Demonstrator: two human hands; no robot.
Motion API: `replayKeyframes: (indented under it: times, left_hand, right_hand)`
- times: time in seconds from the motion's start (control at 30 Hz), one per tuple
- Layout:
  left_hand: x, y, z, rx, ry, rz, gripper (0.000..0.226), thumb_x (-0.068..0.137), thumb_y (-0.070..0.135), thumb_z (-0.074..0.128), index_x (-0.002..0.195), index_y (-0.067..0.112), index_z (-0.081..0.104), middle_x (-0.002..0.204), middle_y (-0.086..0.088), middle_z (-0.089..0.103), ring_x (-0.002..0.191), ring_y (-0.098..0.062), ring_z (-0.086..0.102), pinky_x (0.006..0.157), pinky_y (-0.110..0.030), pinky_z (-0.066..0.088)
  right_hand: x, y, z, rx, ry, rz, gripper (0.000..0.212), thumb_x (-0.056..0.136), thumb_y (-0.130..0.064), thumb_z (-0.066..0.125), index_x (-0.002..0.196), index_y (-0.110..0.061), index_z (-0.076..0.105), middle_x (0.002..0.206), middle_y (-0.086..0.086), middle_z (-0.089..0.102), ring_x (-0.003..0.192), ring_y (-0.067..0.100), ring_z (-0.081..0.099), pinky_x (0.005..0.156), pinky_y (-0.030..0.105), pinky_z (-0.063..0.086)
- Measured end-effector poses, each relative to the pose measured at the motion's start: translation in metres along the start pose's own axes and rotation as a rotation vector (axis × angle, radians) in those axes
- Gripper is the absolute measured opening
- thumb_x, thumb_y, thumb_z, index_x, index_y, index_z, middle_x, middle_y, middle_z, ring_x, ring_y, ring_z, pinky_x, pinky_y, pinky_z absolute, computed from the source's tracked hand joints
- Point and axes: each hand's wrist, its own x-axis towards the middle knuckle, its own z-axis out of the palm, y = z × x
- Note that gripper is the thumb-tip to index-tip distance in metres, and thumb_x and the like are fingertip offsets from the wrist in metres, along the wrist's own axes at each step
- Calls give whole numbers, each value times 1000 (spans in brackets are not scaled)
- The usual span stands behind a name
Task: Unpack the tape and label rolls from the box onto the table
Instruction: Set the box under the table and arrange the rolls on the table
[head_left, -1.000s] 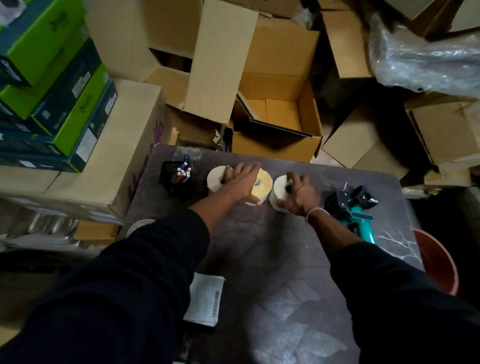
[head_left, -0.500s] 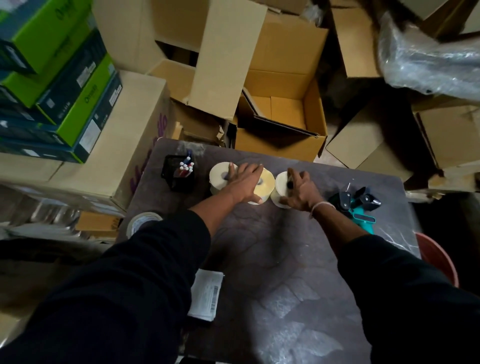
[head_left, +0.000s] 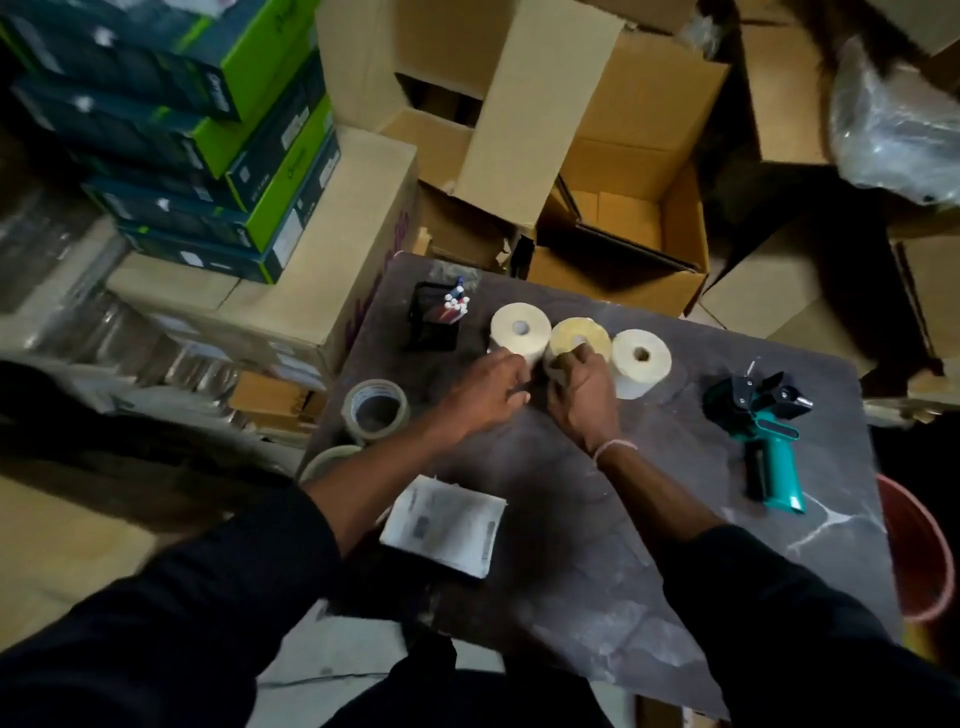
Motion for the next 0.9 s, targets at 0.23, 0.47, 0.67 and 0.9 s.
replayKeyframes:
  times: [0.23,0.47,0.67,0.9]
  left_hand:
    - [-44,-76,-77,10,58,-383,20,91,27,71,80,11,65,81,-11,70,78,-24,65,65,-28,39]
    - [-80,-138,-110,145,-218,-735,37,95,35,65,96,-1,66,92,-26,73,79,-36,72,64,-39,54]
    - [-81,-141,-90,-180,-127,-817,20,101,19,59,100,-1,59,91,-27,73,73,-35,76,70,-48,64]
    - [-95,-146,-103,-187,-331,-666,66,76,75,68,80,9,68,75,-8,74,75,-25,75,66,-40,62]
  right_hand:
    - [-7,-91,60,306,-291,12,20,81,-25,64,87,-7,72,82,12,72,70,29,67,66,39,55]
    - [-2,-146,118,447,-613,270,48,73,-62,60,91,-19,70,69,8,75,74,29,74,85,48,57]
    - [3,-159,130,242,-545,278,56,81,-62,50,109,-16,68,97,11,75,92,31,72,85,36,57]
    - [18,-132,132,343,-392,329,55,71,-47,58,114,-15,70,106,10,75,97,31,70,89,43,57]
